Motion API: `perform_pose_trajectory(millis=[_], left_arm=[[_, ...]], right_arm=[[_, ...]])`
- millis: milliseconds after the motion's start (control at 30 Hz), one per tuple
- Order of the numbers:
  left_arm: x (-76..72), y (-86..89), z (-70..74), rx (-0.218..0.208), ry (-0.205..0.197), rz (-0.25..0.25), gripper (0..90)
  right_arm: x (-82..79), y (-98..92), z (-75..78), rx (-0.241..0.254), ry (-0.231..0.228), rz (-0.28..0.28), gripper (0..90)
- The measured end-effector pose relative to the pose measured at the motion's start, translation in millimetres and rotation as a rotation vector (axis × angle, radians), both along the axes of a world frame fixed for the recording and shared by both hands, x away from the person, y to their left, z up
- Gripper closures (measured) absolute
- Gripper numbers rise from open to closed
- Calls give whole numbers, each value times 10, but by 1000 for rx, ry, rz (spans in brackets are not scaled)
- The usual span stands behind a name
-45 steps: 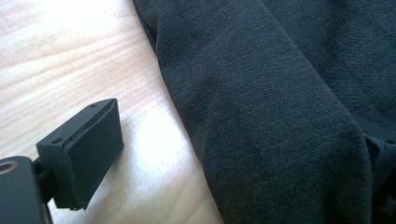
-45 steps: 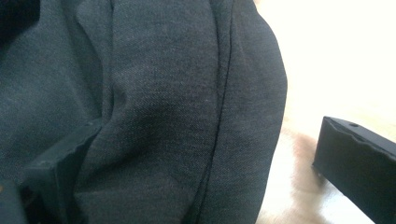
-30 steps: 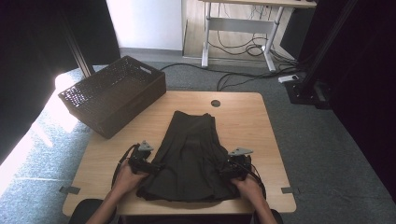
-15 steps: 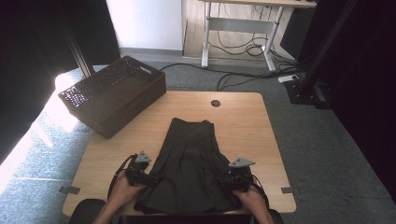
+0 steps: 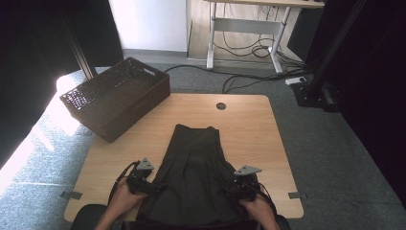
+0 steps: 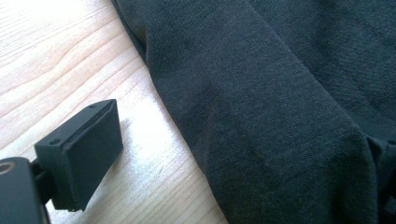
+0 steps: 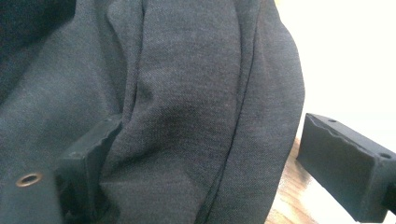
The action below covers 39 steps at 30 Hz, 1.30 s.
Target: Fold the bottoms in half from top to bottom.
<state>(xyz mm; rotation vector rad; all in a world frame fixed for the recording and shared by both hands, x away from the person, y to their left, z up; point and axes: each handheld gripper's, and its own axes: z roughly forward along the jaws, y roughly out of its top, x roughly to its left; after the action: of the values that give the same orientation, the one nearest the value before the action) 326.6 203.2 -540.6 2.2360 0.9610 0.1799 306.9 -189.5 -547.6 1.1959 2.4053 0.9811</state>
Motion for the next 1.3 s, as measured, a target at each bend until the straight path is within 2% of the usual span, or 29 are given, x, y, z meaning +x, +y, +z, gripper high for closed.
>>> perform_pose_trajectory(millis=[67,133,333,433,567,733,800,967,1033,1300], left_arm=[[29,2,27,6,0,-5,30],[54,-4,86,25,-33,-12,22],[225,-6,253,28,-72,-13,9],[347,2,312,21,-73,-4,0],[511,-7,402,8,-79,7,0],[669,-66,483,20,-101,6,5],[748,-99,505,29,-112,5,14],[929,-179,527,32,-117,11,41],[1014,-217,534,49,-120,8,46],[1299,-325,564,69,-131,15,95]], right_arm=[[16,1,24,11,19,13,126],[36,3,58,21,31,19,125],[139,48,256,33,5,46,111],[213,83,344,36,-5,56,100],[351,151,440,36,-11,60,65],[524,241,552,67,-11,58,50],[595,287,591,56,-13,58,45],[854,407,622,32,-16,26,46],[953,445,622,24,-15,13,46],[1420,615,637,6,-11,-64,53]])
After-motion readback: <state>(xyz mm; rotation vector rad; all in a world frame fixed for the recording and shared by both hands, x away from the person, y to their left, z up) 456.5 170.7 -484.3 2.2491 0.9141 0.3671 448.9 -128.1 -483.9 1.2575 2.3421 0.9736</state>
